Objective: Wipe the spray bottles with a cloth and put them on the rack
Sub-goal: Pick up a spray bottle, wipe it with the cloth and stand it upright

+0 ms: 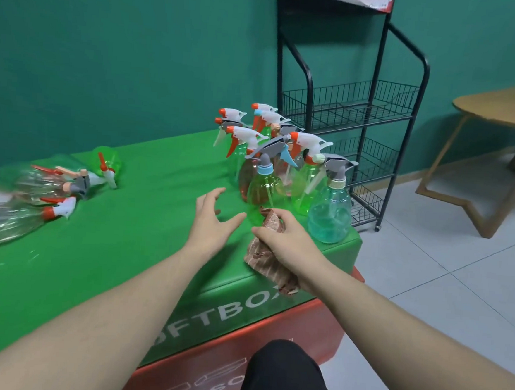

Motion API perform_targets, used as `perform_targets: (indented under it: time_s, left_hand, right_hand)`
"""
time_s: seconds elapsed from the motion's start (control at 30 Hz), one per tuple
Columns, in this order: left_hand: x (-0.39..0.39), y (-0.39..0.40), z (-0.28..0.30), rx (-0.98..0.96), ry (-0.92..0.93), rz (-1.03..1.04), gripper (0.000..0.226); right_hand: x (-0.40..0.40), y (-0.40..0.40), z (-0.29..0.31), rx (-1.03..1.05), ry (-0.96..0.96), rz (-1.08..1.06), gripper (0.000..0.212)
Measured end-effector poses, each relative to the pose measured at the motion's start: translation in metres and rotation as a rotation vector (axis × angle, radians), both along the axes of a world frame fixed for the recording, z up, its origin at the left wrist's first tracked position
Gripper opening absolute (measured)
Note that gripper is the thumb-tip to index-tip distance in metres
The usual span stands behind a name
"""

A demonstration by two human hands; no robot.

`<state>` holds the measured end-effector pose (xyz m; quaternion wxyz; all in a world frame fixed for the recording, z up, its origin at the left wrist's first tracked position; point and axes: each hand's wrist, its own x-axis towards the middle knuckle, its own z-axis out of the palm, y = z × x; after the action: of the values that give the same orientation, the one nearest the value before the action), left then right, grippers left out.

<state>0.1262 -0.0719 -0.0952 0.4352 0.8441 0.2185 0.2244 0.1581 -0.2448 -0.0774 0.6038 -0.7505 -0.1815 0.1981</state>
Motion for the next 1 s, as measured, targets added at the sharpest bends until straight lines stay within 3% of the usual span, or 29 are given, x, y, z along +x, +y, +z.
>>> perform_targets:
  time_s: [0.13, 0.3, 0.63, 0.83, 1.0]
  left_hand:
    - [-0.041, 0.039, 0.000, 0.033, 0.054, -0.005, 0.039]
    - [-0.090, 0.099, 0.003, 0.075, 0.116, 0.023, 0.028]
    - [-0.139, 0.231, 0.014, 0.297, 0.344, 0.165, 0.052]
    - [-0.109, 0.303, 0.017, 0.439, 0.408, 0.221, 0.069]
    - [-0.059, 0.339, 0.023, 0.677, 0.409, 0.249, 0.075]
  right_hand:
    - [-0.016, 0.033, 0.010, -0.012, -0.015, 0.050, 0.044]
    - [-0.028, 0.091, 0.011, -0.043, -0.009, 0.098, 0.037]
    - [-0.020, 0.217, 0.015, -0.129, -0.031, 0.177, 0.032]
    - [0.005, 0.282, 0.012, -0.162, -0.081, 0.235, 0.026]
    - [0.034, 0.320, 0.005, -0.159, -0.104, 0.227, 0.029]
